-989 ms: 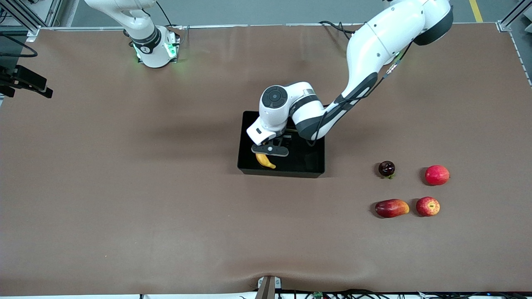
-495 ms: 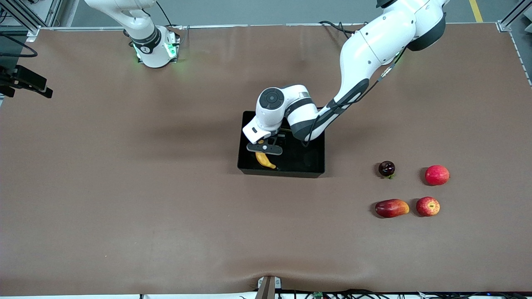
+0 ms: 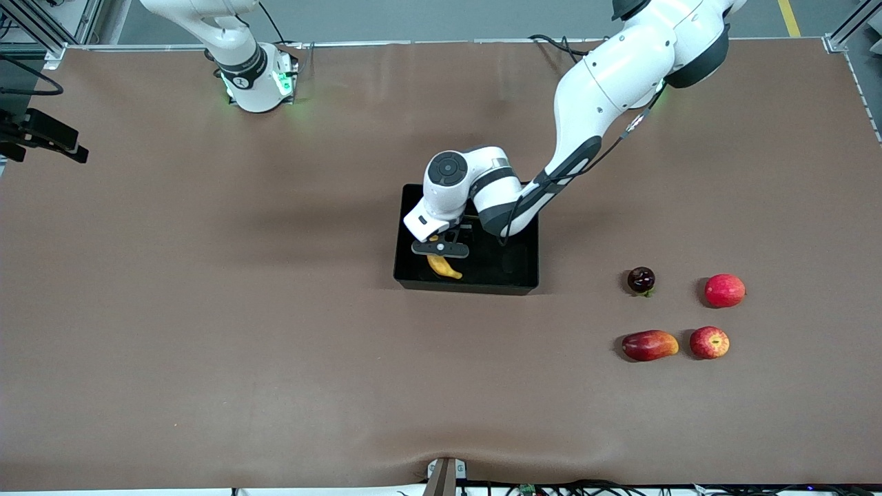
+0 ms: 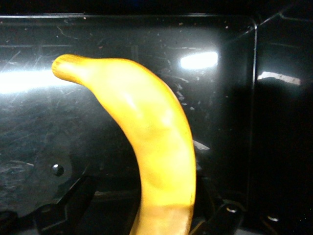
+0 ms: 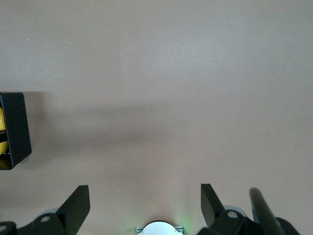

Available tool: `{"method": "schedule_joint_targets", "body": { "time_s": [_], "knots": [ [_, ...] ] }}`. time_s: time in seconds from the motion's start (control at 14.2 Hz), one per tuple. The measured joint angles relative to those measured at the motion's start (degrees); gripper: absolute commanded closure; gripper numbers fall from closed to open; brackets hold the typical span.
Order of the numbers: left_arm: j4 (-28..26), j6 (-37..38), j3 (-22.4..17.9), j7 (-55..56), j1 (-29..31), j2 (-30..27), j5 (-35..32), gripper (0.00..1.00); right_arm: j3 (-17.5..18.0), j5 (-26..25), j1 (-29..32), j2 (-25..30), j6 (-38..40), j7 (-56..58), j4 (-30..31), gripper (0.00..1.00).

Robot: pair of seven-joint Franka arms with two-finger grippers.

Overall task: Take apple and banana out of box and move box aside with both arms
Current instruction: 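Grasp the yellow banana with the left gripper and lift it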

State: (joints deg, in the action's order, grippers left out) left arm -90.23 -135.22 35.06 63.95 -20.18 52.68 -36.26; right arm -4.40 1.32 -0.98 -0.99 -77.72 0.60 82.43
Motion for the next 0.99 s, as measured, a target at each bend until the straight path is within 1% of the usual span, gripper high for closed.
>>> {"method": "schedule_joint_targets", "body": {
  "time_s": [0.14, 0.21, 0.42, 0.64, 0.85, 0.92, 0.99],
  "knots": [
    [0.4, 0.0, 0.0, 0.0, 0.0, 0.0, 0.0, 0.9, 0.0, 0.0, 0.0, -1.6, -0.3, 0.0, 0.0, 0.0],
    [0.6, 0.0, 0.0, 0.0, 0.1, 0.0, 0.0, 1.0, 0.0, 0.0, 0.0, -2.1, -0.4, 0.0, -0.1, 0.0],
    [1.5, 0.0, 0.0, 0.0, 0.2, -0.2, 0.0, 1.0, 0.3, 0.0, -0.1, -2.4, -0.4, 0.0, -0.4, 0.0],
    [4.0, 0.2, -0.1, 0.0, 0.2, -0.4, 0.0, 1.0, 0.4, 0.0, -0.2, -2.4, -0.4, 0.0, -0.6, 0.0],
    [5.0, 0.8, 0.1, 0.1, 1.1, -2.2, 0.0, 1.0, 0.7, 0.2, -0.7, -3.0, -0.1, 0.1, -0.3, 0.0],
    [5.1, 1.9, 0.9, 0.1, 2.1, -3.1, 0.0, 1.0, 0.9, 0.2, -1.2, -3.6, -0.1, 0.1, -0.3, 0.0],
    [5.1, 3.5, 2.6, 0.2, 3.7, -3.9, 0.0, 1.0, 0.9, 0.2, -2.0, -4.2, -0.1, 0.1, -0.3, 0.0]
  ]
}}
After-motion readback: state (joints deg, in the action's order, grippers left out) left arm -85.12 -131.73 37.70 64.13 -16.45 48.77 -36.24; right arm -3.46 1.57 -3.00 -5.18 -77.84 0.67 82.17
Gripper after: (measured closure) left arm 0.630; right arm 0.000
